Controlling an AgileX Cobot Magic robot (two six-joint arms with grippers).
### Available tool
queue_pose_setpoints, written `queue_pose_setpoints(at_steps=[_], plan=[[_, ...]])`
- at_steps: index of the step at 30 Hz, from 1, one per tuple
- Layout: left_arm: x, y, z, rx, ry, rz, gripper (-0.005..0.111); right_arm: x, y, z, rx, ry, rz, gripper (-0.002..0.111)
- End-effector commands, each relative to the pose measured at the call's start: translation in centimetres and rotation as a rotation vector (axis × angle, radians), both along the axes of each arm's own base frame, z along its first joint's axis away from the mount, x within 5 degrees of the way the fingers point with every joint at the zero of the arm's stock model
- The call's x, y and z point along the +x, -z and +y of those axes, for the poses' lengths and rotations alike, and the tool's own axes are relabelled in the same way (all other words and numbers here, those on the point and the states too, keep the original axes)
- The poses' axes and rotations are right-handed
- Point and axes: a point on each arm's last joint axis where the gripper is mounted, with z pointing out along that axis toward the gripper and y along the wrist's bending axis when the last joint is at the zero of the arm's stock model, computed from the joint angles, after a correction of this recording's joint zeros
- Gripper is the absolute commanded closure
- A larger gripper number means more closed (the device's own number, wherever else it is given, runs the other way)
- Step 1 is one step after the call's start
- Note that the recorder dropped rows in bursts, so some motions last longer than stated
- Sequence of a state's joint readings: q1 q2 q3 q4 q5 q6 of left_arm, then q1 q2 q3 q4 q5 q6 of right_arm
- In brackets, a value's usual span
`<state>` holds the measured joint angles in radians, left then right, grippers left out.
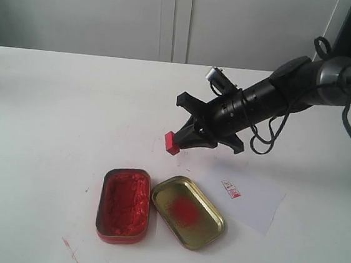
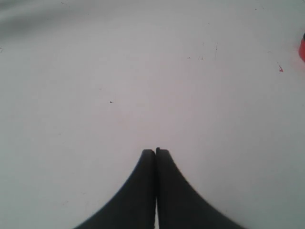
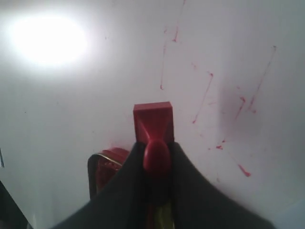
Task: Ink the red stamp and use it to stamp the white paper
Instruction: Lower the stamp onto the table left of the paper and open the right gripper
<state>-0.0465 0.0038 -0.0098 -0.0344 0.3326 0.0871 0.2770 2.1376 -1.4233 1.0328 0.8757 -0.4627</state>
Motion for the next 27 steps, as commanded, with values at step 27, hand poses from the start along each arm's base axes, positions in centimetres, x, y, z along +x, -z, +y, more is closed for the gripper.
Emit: queue_pose_setpoints(at_steps=[27], plan=[[0.0,0.3,0.0,-0.003,0.005,0.007,0.107,0.9,2.0,-0.7,-0.004,0.058,0.017,0.093]])
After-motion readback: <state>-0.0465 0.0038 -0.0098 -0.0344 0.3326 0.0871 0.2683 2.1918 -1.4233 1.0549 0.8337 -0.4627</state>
